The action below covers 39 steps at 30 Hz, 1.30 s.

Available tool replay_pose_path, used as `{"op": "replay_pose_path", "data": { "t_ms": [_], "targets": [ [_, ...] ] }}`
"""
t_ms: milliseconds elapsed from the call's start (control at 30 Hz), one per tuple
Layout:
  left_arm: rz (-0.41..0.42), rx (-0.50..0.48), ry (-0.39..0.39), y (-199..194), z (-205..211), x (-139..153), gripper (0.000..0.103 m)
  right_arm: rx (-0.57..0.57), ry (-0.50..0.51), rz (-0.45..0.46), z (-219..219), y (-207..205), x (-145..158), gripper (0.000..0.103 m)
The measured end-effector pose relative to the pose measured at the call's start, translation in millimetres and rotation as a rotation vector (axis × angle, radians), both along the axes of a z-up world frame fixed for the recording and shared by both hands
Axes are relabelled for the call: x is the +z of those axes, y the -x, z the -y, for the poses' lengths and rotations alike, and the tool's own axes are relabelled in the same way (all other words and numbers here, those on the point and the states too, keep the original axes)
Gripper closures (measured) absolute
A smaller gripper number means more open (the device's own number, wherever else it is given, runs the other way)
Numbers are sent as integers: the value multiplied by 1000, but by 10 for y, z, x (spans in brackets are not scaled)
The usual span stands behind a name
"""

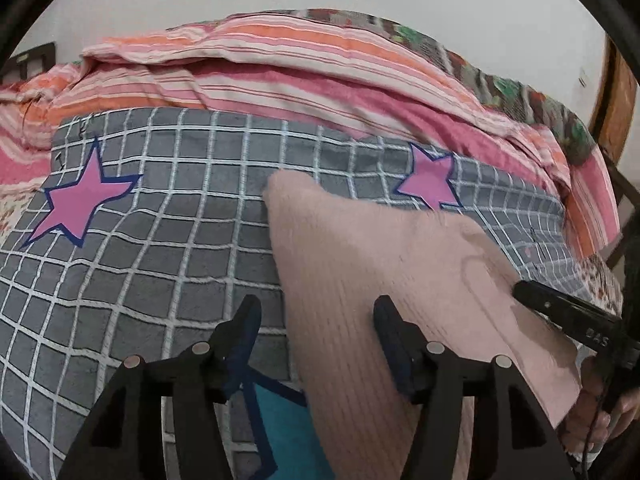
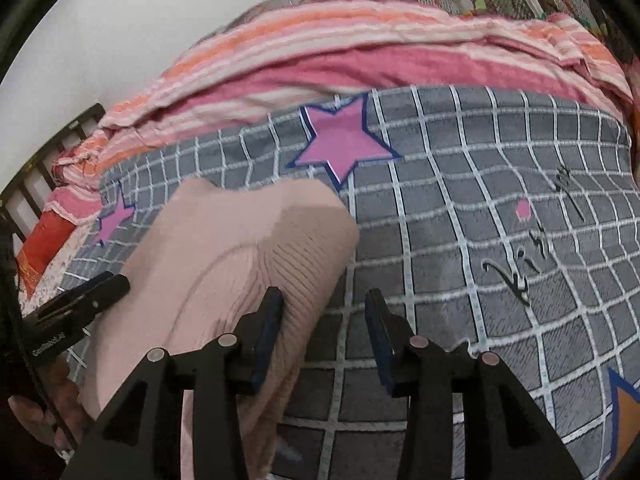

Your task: Fold small clothes

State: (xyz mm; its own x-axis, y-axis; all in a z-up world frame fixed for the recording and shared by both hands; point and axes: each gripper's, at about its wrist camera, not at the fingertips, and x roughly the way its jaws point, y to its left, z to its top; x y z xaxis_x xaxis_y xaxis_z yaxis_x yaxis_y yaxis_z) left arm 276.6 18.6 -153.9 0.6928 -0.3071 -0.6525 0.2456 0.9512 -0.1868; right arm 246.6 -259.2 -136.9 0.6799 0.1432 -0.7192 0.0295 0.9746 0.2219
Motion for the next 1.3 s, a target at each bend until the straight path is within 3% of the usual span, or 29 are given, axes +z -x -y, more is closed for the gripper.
{"op": "replay_pose_path", "data": {
  "t_ms": [200, 400, 767, 1300],
  "targets": [
    [-5, 39, -1, -201, -79, -41, 45, -29, 2, 44, -22, -131, 124, 62],
    [17, 46, -56, -230, 13, -99, 45, -20, 48, -12, -101, -270, -103, 63],
    [61, 48, -124, -145, 89, -127, 45, -29, 61, 8, -94, -249, -199, 61],
    [51, 47, -90, -150, 49, -164, 42, -42, 50, 5, -61, -244, -222, 56]
  ]
}}
